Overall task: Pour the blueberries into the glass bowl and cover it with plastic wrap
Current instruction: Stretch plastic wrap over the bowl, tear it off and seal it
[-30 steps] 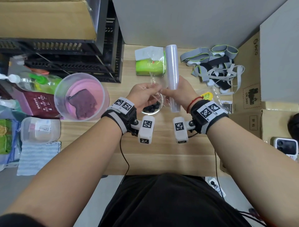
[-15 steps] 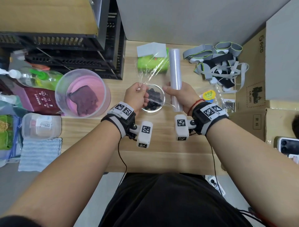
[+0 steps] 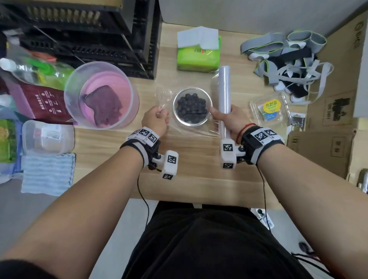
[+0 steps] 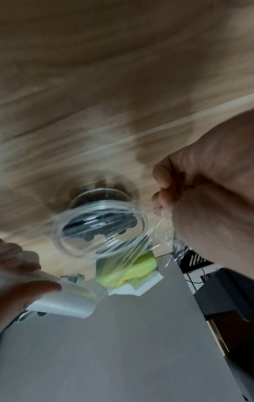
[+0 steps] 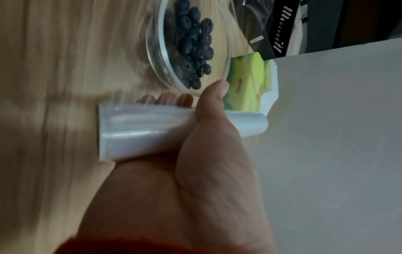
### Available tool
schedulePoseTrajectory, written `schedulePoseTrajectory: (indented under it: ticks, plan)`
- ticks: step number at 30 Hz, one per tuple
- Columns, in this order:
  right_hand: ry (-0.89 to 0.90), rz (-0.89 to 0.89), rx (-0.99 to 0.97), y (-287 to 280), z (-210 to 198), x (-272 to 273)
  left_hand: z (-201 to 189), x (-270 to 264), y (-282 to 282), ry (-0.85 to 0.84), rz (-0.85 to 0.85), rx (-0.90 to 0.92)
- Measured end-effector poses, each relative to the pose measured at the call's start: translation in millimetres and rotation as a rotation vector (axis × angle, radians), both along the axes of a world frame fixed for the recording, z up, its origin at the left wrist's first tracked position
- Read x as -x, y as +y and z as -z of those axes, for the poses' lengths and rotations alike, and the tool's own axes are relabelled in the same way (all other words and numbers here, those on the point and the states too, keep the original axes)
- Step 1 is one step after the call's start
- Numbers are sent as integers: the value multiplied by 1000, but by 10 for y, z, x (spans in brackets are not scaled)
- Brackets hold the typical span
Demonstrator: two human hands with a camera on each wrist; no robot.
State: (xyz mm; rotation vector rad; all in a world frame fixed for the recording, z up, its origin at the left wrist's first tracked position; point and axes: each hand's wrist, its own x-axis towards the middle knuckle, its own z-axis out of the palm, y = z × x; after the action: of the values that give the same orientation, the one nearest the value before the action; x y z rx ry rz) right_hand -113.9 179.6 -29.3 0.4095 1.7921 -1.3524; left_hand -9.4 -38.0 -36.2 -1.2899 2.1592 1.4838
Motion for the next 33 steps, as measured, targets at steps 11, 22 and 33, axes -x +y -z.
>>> schedulePoseTrajectory:
  ticks: [11,22,33]
  plan:
    - [114,-89,-207,128,217,78,231,31,-73,-29,22,101]
    - [281,-20,-128,27,82,166,150,160,-88,211,-118,102]
    - [132,71,80,81,42,215,-69,162,-108,326,-301,-373]
